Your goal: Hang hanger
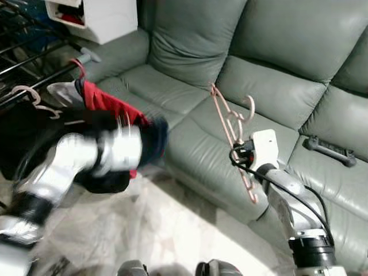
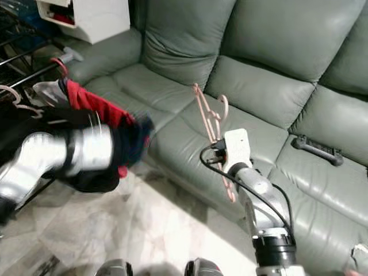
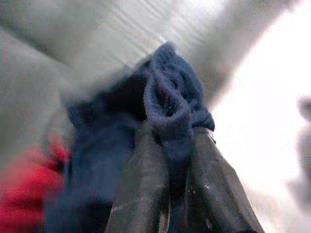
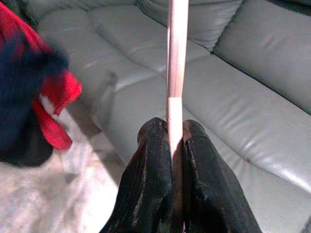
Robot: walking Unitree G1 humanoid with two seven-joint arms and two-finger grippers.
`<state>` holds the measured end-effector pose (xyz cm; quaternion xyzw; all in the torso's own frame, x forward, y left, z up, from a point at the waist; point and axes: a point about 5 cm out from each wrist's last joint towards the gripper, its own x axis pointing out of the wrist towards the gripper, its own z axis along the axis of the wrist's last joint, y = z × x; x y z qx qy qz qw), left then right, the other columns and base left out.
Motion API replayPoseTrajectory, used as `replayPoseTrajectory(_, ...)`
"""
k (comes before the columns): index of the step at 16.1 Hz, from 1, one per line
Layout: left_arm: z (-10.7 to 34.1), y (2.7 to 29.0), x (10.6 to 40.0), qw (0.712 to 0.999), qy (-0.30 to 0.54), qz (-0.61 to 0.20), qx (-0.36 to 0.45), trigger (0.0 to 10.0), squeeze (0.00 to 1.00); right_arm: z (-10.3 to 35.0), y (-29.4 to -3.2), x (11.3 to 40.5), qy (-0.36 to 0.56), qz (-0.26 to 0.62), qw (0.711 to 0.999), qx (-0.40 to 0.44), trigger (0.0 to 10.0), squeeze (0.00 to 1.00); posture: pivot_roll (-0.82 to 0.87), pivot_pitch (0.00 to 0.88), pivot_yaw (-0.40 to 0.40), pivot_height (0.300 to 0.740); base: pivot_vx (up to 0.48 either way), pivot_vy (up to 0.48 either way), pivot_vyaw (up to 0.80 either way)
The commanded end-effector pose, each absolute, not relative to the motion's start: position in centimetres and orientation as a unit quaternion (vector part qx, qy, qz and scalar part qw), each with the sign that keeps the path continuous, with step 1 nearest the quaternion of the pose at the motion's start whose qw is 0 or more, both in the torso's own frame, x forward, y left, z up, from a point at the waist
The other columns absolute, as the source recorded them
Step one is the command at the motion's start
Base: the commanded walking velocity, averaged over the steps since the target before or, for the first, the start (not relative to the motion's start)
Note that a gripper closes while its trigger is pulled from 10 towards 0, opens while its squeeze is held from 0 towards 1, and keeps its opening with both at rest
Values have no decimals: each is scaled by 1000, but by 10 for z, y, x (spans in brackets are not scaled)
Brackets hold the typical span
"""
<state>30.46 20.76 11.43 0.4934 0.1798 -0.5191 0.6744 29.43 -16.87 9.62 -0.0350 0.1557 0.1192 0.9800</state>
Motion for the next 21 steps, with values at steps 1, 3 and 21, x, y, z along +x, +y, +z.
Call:
replayPoseTrajectory(1,122,227,319,619,185,-478,595,10000,0,101,-168,299,144,120,982,-38,10000,0,0,54,-15,740,0,0,0)
replayPoseTrajectory(3,145,224,348,676,100,-367,631,10000,0,103,-167,301,140,118,982,-38,10000,0,-7,55,-7,740,0,0,0)
replayPoseTrajectory(21,160,229,370,835,34,-198,513,10000,0,110,-161,275,172,397,894,-115,10000,0,-21,49,-8,740,0,0,0)
